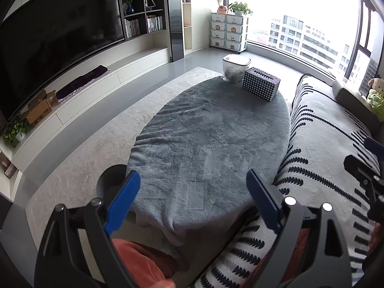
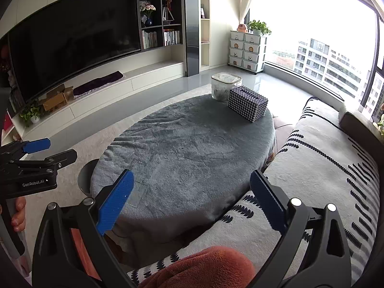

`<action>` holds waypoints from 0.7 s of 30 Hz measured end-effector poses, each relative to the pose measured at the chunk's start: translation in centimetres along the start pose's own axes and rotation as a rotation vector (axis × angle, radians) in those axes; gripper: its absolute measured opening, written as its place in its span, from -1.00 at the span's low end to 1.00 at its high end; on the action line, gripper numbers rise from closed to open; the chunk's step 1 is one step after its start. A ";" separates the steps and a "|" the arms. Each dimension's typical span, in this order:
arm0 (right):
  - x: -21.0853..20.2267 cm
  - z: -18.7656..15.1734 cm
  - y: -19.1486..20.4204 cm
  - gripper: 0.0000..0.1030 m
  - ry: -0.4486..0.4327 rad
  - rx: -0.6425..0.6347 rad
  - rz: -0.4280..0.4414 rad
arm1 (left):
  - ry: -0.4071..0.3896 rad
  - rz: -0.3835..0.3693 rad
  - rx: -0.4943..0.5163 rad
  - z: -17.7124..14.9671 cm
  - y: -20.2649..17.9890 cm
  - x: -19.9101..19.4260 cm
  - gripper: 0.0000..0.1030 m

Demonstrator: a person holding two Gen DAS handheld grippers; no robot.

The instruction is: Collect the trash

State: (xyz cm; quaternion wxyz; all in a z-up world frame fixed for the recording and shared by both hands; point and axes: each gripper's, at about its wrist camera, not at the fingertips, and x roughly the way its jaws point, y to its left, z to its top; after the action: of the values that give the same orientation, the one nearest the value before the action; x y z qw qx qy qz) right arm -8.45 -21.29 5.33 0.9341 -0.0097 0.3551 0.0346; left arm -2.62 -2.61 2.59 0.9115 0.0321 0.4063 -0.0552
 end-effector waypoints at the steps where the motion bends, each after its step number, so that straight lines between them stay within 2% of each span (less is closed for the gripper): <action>1: -0.1 0.0 0.0 0.83 0.000 0.001 -0.001 | 0.000 0.001 0.001 0.0 0.0 0.0 0.74; 21: -0.4 0.4 0.1 0.83 0.001 0.002 0.005 | -0.004 0.009 0.003 0.0 0.1 0.3 0.74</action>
State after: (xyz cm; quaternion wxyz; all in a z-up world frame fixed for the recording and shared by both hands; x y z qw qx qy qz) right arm -8.54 -21.17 5.88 0.9340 -0.0081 0.3554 0.0365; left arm -2.44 -2.53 2.38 0.9125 0.0350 0.4043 -0.0516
